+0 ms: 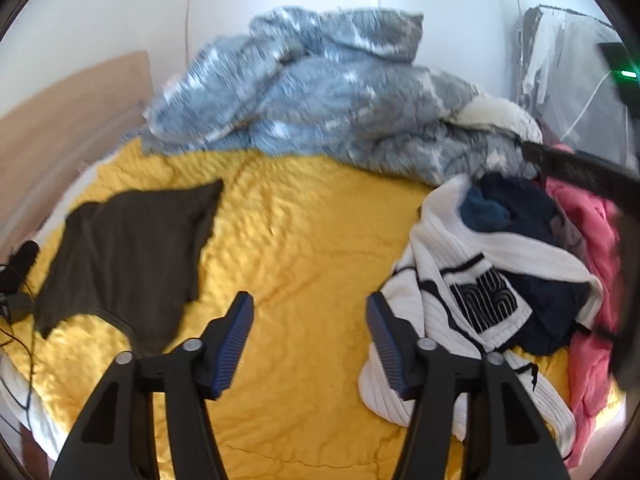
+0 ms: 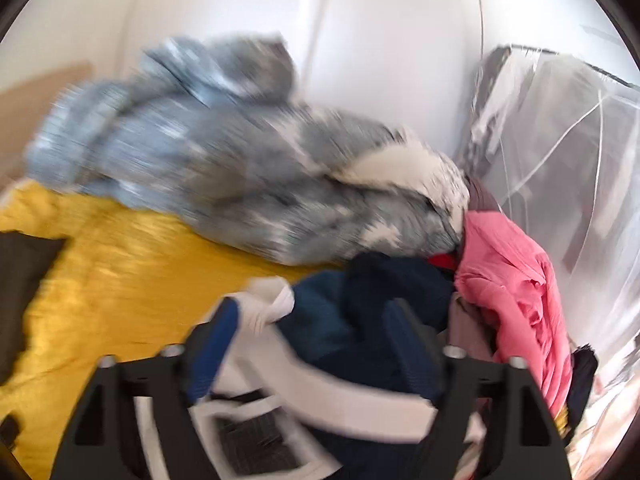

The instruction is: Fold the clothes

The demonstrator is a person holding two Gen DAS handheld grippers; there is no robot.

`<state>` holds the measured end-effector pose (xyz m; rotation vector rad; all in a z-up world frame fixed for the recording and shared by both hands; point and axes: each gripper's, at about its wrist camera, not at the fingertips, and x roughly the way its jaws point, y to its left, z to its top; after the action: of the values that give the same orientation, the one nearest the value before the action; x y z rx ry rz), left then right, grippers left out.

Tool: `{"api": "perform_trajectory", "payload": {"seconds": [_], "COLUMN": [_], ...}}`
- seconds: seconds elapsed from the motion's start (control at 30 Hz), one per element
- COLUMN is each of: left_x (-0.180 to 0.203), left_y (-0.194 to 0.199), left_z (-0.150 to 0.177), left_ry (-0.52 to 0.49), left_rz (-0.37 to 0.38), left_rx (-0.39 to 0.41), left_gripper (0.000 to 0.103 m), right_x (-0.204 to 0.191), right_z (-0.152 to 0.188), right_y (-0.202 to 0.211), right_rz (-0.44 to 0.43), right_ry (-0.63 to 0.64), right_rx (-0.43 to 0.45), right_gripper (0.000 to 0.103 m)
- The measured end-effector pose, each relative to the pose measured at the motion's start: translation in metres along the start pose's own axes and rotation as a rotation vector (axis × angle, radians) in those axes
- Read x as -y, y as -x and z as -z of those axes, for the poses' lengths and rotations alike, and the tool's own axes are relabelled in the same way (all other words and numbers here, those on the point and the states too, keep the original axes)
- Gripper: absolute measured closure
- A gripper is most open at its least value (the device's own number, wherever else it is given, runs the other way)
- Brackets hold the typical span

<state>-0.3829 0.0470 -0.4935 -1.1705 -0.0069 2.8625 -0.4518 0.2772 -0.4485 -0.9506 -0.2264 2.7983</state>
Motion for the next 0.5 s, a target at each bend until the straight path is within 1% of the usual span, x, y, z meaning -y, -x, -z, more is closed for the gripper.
{"api": "perform_trajectory", "payload": {"seconds": [0.03, 0.1, 0.17, 0.3, 0.4, 0.5], "left_x": [-0.002, -0.007, -0.013, -0.026, -0.034, -0.036], "left_y": [0.006, 0.017, 0.029, 0.041, 0.048, 0.051], "left_z": [-0.003, -0.008, -0.013, -0.020, -0.023, -0.024], "left_ry": [-0.002, -0.007, -0.010, 0.001, 0.005, -0.018], "left_rz": [-0.013, -0.051, -0.085, -0.107, -0.113, -0.125], "left_rx": [0.016, 0.049, 0.078, 0.092, 0.114, 0.120], "left_gripper": [0.034, 0.030, 0.029, 0.026, 0.023, 0.022], "right_x": [-0.011, -0.035, -0.056, -0.088, -0.100, -0.106], "right_z": [0.002, 0.005, 0.006, 0.010, 0.013, 0.016], "right_y": [0.017, 0.043, 0.059, 0.078, 0.086, 0.090], "right_rz": [-0.025, -0.068, -0.084, -0.113, -0.130, -0.137], "right_ry": [-0.003, 0.003, 0.021, 0.040, 0.029, 0.020], "right_rx": [0.020, 0.035, 0.034, 0.036, 0.033, 0.025], "right_gripper": [0.016, 0.015, 0.015, 0.015, 0.015, 0.015]}}
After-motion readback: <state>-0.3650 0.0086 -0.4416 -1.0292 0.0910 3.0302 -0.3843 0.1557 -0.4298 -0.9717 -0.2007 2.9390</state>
